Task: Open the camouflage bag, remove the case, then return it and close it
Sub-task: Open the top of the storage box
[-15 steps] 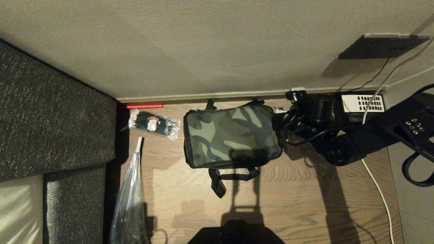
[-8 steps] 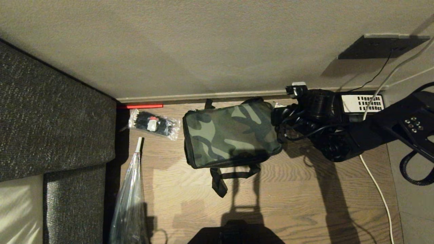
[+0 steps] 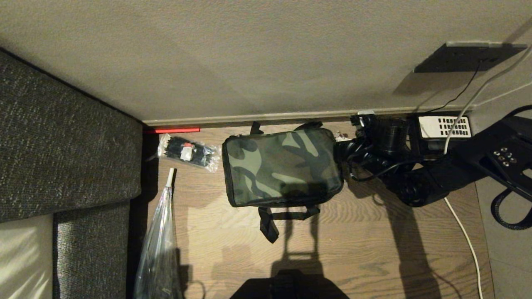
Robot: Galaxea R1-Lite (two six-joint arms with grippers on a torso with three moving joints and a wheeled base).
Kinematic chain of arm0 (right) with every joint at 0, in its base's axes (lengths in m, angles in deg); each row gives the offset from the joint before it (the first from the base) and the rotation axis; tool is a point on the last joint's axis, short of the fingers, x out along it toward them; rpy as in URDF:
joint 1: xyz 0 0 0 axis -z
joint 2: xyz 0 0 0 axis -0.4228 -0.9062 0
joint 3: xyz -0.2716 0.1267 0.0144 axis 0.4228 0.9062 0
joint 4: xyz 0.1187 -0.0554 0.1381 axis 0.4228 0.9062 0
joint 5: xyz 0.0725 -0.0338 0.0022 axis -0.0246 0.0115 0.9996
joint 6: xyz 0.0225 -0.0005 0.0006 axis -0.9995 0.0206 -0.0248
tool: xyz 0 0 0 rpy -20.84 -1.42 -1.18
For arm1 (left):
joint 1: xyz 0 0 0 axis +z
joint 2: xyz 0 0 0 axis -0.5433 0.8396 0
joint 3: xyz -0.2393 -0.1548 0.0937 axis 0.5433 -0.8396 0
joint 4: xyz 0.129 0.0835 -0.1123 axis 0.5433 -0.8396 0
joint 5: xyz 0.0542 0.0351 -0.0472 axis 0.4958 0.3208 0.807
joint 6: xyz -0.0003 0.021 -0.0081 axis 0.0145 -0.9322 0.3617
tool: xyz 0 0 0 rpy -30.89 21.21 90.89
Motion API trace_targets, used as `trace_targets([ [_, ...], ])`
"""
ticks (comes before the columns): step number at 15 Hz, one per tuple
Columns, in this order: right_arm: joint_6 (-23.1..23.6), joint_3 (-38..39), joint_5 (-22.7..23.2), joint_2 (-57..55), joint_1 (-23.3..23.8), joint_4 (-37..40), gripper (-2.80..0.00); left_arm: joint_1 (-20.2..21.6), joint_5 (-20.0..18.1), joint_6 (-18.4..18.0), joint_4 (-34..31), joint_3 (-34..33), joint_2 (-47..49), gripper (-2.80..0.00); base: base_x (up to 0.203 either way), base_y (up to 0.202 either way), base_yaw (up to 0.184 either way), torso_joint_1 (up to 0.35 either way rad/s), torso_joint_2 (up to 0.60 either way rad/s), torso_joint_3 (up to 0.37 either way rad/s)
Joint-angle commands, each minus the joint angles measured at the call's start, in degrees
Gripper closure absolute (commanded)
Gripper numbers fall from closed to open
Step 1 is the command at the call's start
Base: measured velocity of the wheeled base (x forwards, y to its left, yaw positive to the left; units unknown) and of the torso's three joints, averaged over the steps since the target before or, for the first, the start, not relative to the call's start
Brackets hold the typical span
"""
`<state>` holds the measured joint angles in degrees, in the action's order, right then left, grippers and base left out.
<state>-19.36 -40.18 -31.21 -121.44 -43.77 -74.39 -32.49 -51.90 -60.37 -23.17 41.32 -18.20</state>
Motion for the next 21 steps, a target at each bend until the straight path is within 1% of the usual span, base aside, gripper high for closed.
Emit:
trace_targets([
  [1, -0.12, 2.23, -0.32, 0.36, -0.05, -0.16, 0.0, 0.02, 0.02, 0.04, 0.02, -0.09, 0.0, 0.0, 0.0, 0.0, 0.0, 0.0, 0.0, 0.0],
  [4, -0.07, 0.83, -0.03, -0.17, -0.05, -0.84, 0.0, 0.02, 0.02, 0.04, 0.02, -0.09, 0.0, 0.0, 0.0, 0.0, 0.0, 0.0, 0.0, 0.0],
  [5, -0.15, 0.68, -0.08, -0.34, -0.05, -0.72, -2.8, 0.02, 0.02, 0.04, 0.02, -0.09, 0.0, 0.0, 0.0, 0.0, 0.0, 0.0, 0.0, 0.0],
  [11, -0.55, 3.26, -0.08, -0.25, -0.05, -0.92, -2.8, 0.02, 0.02, 0.04, 0.02, -0.09, 0.0, 0.0, 0.0, 0.0, 0.0, 0.0, 0.0, 0.0],
  [12, -1.64, 5.11, -0.08, 0.01, -0.09, -0.79, -2.8, 0.02, 0.02, 0.04, 0.02, -0.09, 0.0, 0.0, 0.0, 0.0, 0.0, 0.0, 0.0, 0.0],
  [13, -4.51, 7.52, -0.11, 0.27, -0.47, -0.41, -2.8, 0.02, 0.02, 0.04, 0.02, -0.09, 0.0, 0.0, 0.0, 0.0, 0.0, 0.0, 0.0, 0.0],
  [14, -8.7, 9.3, -0.21, 0.51, -1.69, 0.17, -2.8, 0.02, 0.02, 0.04, 0.02, -0.09, 0.0, 0.0, 0.0, 0.0, 0.0, 0.0, 0.0, 0.0],
  [15, -11.22, 10.77, -0.42, 0.68, -2.84, 1.61, -2.8, 0.02, 0.02, 0.04, 0.02, -0.09, 0.0, 0.0, 0.0, 0.0, 0.0, 0.0, 0.0, 0.0],
  [18, -11.16, 12.96, -0.38, 2.26, -2.61, 3.41, -2.8, 0.02, 0.02, 0.04, 0.02, -0.09, 0.0, 0.0, 0.0, 0.0, 0.0, 0.0, 0.0, 0.0],
  [20, -15.05, 13.13, 0.09, 4.62, -2.3, 4.95, -2.8, 0.02, 0.02, 0.04, 0.02, -0.09, 0.0, 0.0, 0.0, 0.0, 0.0, 0.0, 0.0, 0.0],
  [21, -16.23, 13.07, 1.39, 6.5, -2.26, 7.63, -2.8, 0.02, 0.02, 0.04, 0.02, -0.09, 0.0, 0.0, 0.0, 0.0, 0.0, 0.0, 0.0, 0.0],
])
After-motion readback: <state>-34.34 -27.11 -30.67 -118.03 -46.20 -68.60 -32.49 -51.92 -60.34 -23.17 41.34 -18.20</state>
